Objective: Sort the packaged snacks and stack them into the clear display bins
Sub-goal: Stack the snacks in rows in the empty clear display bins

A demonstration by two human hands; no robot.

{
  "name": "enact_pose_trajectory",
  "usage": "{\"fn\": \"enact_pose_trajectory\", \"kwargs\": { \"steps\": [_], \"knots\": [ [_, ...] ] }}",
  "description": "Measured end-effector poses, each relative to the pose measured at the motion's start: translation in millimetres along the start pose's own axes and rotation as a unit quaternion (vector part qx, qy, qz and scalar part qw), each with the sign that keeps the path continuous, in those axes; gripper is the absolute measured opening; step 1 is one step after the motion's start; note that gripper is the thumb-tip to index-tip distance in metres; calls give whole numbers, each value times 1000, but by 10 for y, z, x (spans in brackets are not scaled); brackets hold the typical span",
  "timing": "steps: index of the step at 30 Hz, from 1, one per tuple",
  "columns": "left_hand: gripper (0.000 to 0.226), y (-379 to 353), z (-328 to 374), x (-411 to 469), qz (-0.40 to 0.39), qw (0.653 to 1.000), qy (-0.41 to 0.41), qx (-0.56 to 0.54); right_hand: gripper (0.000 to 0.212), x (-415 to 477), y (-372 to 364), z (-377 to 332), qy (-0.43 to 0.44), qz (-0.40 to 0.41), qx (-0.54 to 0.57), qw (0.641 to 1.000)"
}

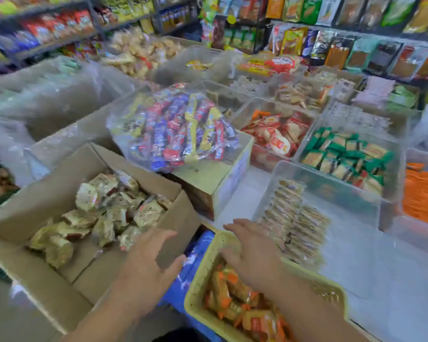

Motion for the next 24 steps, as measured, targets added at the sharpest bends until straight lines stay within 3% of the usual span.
{"fn": "enact_pose_trajectory", "kwargs": {
  "steps": [3, 9, 11, 17, 24],
  "knots": [
    [49, 451, -563, -278, 42, 997, 40, 47, 58, 49, -339, -739, 93, -51, -12, 994],
    [63, 1048, -1812, -375, -9, 980, 158, 119, 58, 323, -944, -1779, 169, -121, -113, 972],
    [70, 1214, -2165, -244, -35, 975, 160, 151, 61, 489, -1138, -1982, 141, -124, -163, 969],
    [85, 1623, -3016, 489, -170, 944, 138, 245, 71, 848, -1483, -2228, -75, -90, -205, 972],
    [117, 1342, -3544, 1093, -409, 822, 81, 388, 66, 837, -1556, -2214, -136, -70, -250, 956]
  ]
}}
Point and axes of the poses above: each hand's wrist, its own x-axis towards the middle knuckle, its own y-axis out of the back of the hand, z = x × y, the point moved 5 cm from there along x, towards the middle knuckle, and after that the axes turned 6 degrees about -z, right-handed, at the moved point
